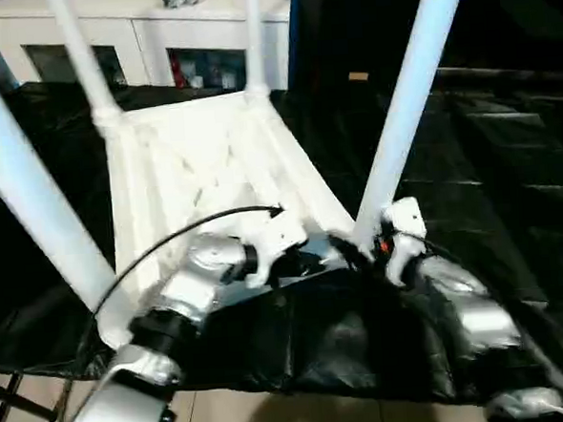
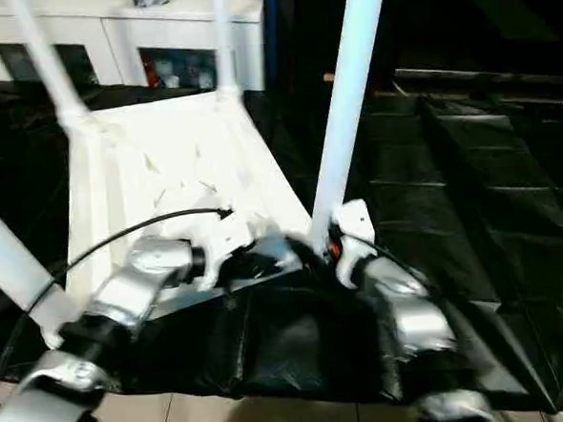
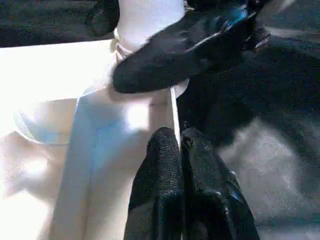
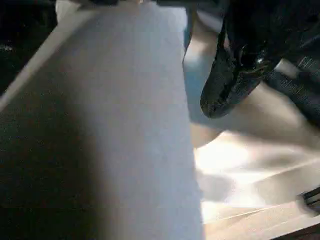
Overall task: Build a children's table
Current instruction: Rotate leg to tighten
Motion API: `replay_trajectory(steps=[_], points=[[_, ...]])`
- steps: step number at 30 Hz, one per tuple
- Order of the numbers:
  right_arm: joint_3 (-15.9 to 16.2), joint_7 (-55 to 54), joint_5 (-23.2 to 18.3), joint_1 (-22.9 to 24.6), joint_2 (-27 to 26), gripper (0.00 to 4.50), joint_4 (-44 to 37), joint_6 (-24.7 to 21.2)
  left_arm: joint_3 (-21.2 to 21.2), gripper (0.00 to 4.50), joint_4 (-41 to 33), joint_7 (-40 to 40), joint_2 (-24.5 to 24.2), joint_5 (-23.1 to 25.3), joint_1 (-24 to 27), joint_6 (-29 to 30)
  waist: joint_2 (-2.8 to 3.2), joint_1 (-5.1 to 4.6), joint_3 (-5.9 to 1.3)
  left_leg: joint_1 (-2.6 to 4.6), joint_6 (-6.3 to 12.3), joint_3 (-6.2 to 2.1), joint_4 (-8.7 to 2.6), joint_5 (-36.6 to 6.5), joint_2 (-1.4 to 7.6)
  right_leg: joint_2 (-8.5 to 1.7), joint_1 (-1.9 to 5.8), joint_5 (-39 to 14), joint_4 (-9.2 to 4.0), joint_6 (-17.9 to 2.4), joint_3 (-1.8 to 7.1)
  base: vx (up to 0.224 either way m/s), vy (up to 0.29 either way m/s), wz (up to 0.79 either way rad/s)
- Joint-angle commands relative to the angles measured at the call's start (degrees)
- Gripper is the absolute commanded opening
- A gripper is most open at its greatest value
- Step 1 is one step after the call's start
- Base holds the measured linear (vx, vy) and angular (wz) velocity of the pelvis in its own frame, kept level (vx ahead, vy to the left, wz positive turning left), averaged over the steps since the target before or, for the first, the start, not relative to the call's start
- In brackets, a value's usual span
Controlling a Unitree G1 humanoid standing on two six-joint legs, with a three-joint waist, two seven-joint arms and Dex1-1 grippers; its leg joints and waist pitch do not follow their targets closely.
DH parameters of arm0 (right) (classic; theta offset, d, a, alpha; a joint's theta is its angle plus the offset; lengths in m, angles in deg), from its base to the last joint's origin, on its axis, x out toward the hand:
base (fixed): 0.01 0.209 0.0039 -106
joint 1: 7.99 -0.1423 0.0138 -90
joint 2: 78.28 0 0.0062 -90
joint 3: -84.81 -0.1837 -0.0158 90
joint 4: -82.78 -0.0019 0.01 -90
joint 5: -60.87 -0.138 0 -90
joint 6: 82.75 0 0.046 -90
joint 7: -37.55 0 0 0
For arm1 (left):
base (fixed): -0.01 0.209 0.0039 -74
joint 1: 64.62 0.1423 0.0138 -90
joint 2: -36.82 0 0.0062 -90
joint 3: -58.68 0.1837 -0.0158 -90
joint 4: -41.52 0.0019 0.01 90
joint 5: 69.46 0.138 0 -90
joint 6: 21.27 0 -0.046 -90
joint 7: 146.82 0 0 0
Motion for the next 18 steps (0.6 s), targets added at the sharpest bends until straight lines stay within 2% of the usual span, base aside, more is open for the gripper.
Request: replay_trajectory(steps=[1,2,3,4,5,7,10,11,13,14,16,17,18], points=[[3.2,8.3,-2.0,0.4,1.8,3.97,-3.9,-1.2,3.8,0.00,0.3,-4.8,-0.4,0.6,0.6,-1.7,-0.27,0.11,-2.87,-0.12,4.71,0.36,-3.41,-12.4,0.98,-2.36,3.20,-9.0,-3.89,-12.6,2.16,0.000,0.000,0.00],[3.9,11.3,-2.4,0.8,3.2,3.97,-4.9,-1.7,3.8,0.00,0.5,-5.9,-1.2,0.6,0.4,-2.2,-0.36,0.19,-2.81,-0.10,4.67,0.40,-3.47,-13.0,1.12,-2.39,3.06,-10.0,-3.95,-12.5,2.23,0.000,0.000,0.00],[4.4,13.2,-2.6,1.0,4.1,3.97,-5.5,-2.0,3.7,0.00,0.7,-6.5,-1.6,0.6,0.3,-2.5,-0.20,0.39,-2.80,0.04,4.36,0.38,-3.54,-13.6,1.26,-2.57,2.86,-11.1,-4.05,-12.4,2.27,0.000,0.000,0.00],[4.8,15.2,-2.7,1.2,5.0,3.97,-5.9,-2.4,3.6,0.00,0.9,-7.1,-2.1,0.7,0.1,-2.9,-0.48,0.43,-2.77,0.04,4.17,0.37,-3.54,-13.7,1.27,-2.49,2.91,-11.5,-4.07,-12.3,2.24,0.000,0.000,0.00],[5.4,17.0,-2.7,1.3,6.0,3.97,-6.2,-2.5,3.4,0.00,1.3,-7.6,-2.5,0.7,-0.2,-3.2,-0.40,0.71,-2.79,0.05,3.95,0.34,-3.57,-13.6,1.24,-2.53,2.94,-11.9,-4.05,-12.1,2.25,0.000,0.000,0.00],[6.2,19.1,-2.8,1.4,7.0,3.82,-6.6,-3.0,3.2,0.00,1.6,-8.2,-3.0,0.6,-0.5,-3.5,-0.74,0.86,-2.83,0.06,3.89,0.42,-3.49,-12.9,1.30,-2.56,2.86,-11.0,-3.88,-12.3,2.28,0.000,0.000,0.00],[7.3,21.8,-3.1,1.3,8.1,3.60,-7.2,-4.0,3.1,0.00,2.1,-9.2,-3.9,0.4,-1.1,-4.0,-0.68,1.07,-2.93,-0.06,4.06,0.45,-3.34,-11.5,1.23,-2.55,2.98,-9.5,-3.59,-12.6,2.24,0.000,0.000,0.00],[7.7,22.9,-3.5,1.3,8.5,3.47,-7.5,-4.5,3.1,0.00,2.1,-9.6,-4.2,0.3,-1.3,-4.1,-1.29,1.06,-2.98,-0.10,4.33,0.51,-3.29,-10.8,1.21,-2.47,3.05,-9.0,-3.54,-12.6,2.19,0.000,0.000,0.00],[8.1,23.5,-3.6,1.3,8.8,3.38,-7.7,-4.9,3.2,0.00,2.2,-9.9,-4.4,0.1,-1.4,-4.2,-1.08,1.20,-2.97,-0.10,4.37,0.43,-3.29,-10.4,1.23,-2.54,3.07,-8.9,-3.40,-12.7,2.18,0.000,0.000,0.00],[8.4,24.1,-3.8,1.3,9.1,3.19,-8.0,-5.2,3.2,0.00,2.3,-10.3,-4.6,0.0,-1.5,-4.4,-0.87,1.35,-2.95,-0.02,4.47,0.51,-3.24,-10.3,1.27,-2.59,2.97,-9.0,-3.44,-12.8,2.19,0.000,0.000,0.00],[8.6,24.5,-3.9,1.3,9.2,3.07,-8.2,-5.5,3.1,0.00,2.4,-10.5,-4.6,-0.2,-1.6,-4.5,-0.97,1.35,-2.95,-0.06,4.30,0.51,-3.25,-10.5,1.28,-2.62,2.98,-9.2,-3.46,-12.8,2.16,0.000,0.000,0.00],[8.8,24.7,-3.9,1.4,9.3,3.00,-8.4,-5.7,3.1,0.00,2.3,-10.7,-4.6,-0.3,-1.5,-4.4,-1.34,1.32,-2.95,-0.08,4.31,0.55,-3.23,-10.5,1.27,-2.61,2.98,-9.5,-3.51,-12.7,2.15,0.000,0.000,0.00],[8.9,25.1,-3.9,1.5,9.3,3.00,-8.5,-5.9,3.0,0.00,2.3,-10.8,-4.6,-0.4,-1.5,-4.5,-1.15,1.35,-2.90,-0.06,4.02,0.51,-3.28,-10.9,1.25,-2.65,2.93,-10.7,-3.60,-12.4,2.17,0.000,0.000,0.00]])
